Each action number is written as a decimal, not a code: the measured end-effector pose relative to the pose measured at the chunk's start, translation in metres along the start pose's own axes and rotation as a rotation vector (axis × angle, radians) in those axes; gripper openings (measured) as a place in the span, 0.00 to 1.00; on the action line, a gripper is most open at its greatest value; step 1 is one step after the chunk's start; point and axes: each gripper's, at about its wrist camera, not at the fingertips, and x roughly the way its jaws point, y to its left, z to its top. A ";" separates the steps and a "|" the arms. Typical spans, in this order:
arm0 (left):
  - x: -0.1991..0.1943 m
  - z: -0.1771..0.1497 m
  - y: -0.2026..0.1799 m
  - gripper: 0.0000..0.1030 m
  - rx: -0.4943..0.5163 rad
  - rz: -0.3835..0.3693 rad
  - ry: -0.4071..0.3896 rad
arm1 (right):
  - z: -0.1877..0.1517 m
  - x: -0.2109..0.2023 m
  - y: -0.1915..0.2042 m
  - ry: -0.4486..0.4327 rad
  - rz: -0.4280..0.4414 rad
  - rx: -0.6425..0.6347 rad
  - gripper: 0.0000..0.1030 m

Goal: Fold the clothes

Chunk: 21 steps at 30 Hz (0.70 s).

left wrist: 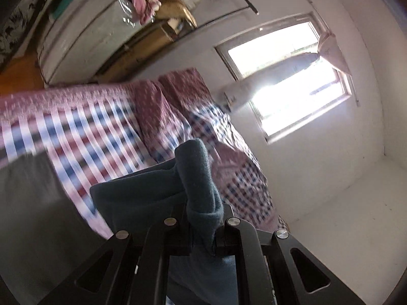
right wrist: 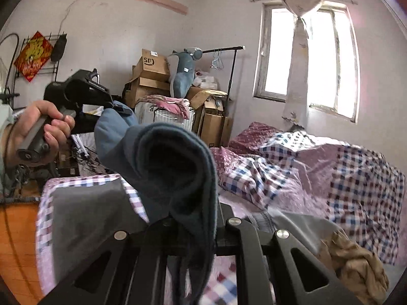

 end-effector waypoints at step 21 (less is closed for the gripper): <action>-0.041 0.036 0.089 0.08 -0.003 0.053 -0.084 | -0.039 0.076 0.082 -0.007 0.074 -0.174 0.10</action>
